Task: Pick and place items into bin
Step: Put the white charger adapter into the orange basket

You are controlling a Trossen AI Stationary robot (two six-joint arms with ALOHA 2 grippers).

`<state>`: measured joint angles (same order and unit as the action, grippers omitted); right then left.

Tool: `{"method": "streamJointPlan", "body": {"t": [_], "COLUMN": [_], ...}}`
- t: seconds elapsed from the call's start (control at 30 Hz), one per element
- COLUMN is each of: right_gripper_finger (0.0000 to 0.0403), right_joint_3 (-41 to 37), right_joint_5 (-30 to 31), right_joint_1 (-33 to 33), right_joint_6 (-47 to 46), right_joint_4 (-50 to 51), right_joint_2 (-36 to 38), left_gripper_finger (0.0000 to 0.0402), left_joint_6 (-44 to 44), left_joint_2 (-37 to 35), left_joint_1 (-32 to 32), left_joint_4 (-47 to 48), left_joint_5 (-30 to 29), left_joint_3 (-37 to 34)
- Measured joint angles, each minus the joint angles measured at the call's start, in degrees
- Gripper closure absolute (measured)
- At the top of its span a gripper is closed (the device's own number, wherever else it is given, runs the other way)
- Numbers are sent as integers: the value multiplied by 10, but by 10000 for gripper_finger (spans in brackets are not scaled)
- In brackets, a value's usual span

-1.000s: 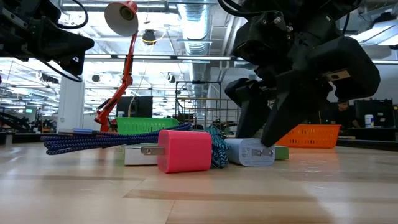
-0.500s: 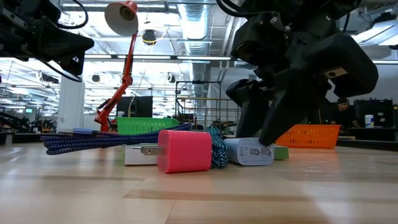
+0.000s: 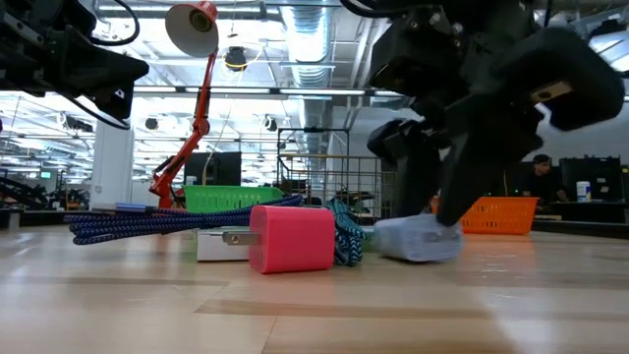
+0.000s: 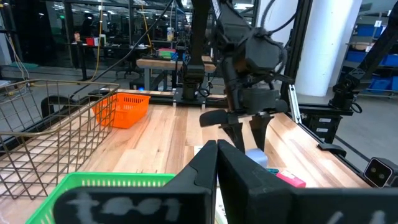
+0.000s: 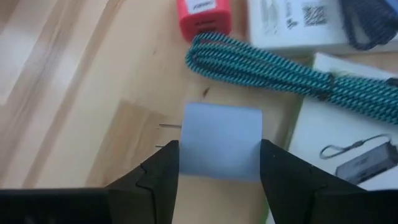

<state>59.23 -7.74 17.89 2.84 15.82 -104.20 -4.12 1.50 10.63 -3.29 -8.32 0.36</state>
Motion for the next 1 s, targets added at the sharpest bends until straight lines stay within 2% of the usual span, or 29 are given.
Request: {"method": "streamJointPlan", "body": {"t": [0.53,1.0], "right_gripper_finger": [224,224], "right_joint_3": [115,148], "right_joint_5": [14,67], "right_joint_1": [3,-29], "right_joint_6": [6,6], "right_joint_4": [226,349], "right_joint_2": [0,0], "left_gripper_finger": [402,401], "left_joint_6": [0,0], "left_joint_2": [0,0], "left_joint_1": [0,0], "left_joint_4": [0,0], "left_joint_5": [0,0], "left_joint_3": [0,0]}}
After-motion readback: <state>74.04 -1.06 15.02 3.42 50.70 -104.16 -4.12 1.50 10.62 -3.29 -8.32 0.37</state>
